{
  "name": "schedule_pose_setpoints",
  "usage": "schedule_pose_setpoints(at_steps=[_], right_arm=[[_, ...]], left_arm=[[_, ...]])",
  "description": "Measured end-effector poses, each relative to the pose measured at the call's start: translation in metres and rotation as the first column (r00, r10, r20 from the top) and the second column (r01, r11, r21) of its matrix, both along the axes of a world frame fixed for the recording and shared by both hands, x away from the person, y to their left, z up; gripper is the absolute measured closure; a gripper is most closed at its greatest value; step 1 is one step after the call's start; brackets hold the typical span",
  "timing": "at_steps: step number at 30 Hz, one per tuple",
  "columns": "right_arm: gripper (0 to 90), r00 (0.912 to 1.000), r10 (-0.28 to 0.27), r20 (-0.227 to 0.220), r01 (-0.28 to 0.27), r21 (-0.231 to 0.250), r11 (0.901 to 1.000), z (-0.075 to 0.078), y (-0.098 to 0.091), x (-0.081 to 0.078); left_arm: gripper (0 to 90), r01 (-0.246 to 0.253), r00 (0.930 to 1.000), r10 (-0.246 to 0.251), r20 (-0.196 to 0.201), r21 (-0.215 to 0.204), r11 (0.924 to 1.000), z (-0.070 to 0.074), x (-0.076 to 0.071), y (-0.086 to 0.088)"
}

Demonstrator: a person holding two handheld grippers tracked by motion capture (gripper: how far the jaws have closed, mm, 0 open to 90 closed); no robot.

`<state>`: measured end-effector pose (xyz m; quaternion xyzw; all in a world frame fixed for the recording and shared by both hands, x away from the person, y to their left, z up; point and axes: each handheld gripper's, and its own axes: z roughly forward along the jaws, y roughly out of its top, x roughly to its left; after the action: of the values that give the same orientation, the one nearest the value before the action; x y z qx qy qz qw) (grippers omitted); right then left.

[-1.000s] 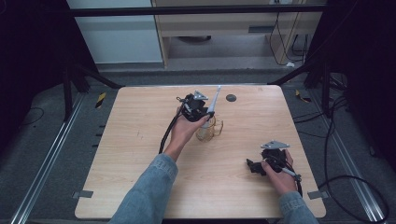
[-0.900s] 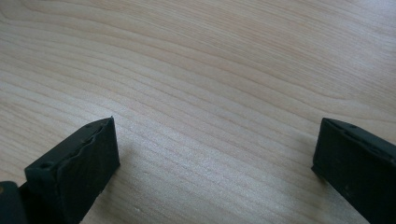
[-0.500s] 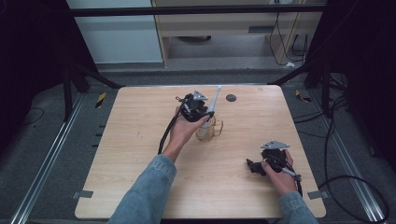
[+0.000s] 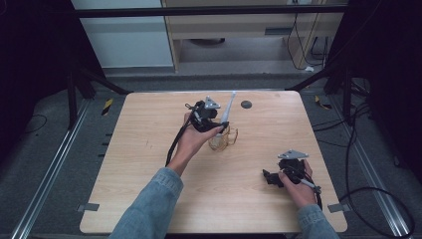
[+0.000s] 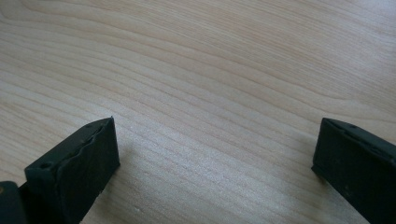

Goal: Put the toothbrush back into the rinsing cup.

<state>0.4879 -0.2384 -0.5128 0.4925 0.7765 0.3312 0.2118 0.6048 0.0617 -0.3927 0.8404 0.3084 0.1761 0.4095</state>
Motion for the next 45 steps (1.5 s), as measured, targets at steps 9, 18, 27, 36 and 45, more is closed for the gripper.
schedule_pose_setpoints(at_steps=[9,18,27,36,45], right_arm=[[0.4,1.0000,0.001,0.001,-0.001,-0.001,1.0000,0.000,0.000,0.000],[0.4,1.0000,0.001,0.000,-0.001,-0.002,1.0000,0.000,0.000,0.000],[0.4,1.0000,0.001,0.001,-0.001,-0.003,1.0000,0.000,0.000,0.000],[0.4,1.0000,0.001,0.001,-0.001,-0.002,1.0000,0.000,0.000,0.000],[0.5,1.0000,0.001,0.001,-0.001,-0.003,1.0000,0.000,0.000,0.000]], left_arm=[[17.2,0.005,0.9999,-0.004,0.013,-0.019,0.9998,0.014,-0.013,0.006],[9.3,0.036,0.9993,-0.036,0.011,-0.017,0.9992,0.015,-0.028,0.006],[6.1,0.066,0.9976,-0.066,0.022,0.002,0.9978,0.014,-0.042,0.005],[4.8,0.039,0.9991,-0.039,0.013,-0.008,0.9992,0.001,-0.052,0.025],[5.2,-0.002,0.9996,0.002,0.029,0.004,1.0000,-0.006,-0.065,0.052]])
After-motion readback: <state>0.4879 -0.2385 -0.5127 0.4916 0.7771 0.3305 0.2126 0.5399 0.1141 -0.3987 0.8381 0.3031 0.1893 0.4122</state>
